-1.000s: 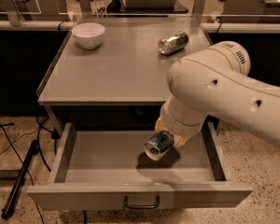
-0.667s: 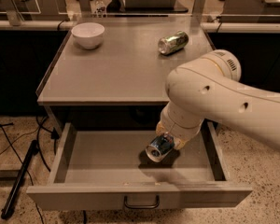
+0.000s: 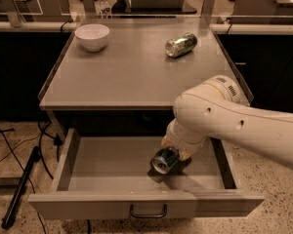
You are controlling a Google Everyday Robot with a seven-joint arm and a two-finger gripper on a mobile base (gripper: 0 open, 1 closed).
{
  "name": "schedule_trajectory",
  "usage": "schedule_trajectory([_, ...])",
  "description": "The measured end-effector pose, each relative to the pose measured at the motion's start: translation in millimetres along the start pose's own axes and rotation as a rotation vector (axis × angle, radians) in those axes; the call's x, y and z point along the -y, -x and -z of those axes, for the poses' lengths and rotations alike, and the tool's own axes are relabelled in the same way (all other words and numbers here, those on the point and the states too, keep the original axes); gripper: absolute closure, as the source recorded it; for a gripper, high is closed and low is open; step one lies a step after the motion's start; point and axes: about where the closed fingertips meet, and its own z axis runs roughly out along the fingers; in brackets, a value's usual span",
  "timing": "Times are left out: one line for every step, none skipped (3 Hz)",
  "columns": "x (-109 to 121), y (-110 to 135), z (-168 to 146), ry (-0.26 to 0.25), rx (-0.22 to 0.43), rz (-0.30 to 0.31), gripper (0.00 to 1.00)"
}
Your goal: Place redbull can into top drawer
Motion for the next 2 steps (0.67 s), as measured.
schedule_trajectory([0.0,0.0,0.0,0.0,0.0,0.0,1.0])
schedule_trajectory([-2.4,-2.4,-9.9,-0.053,0.029,0.0,1.0])
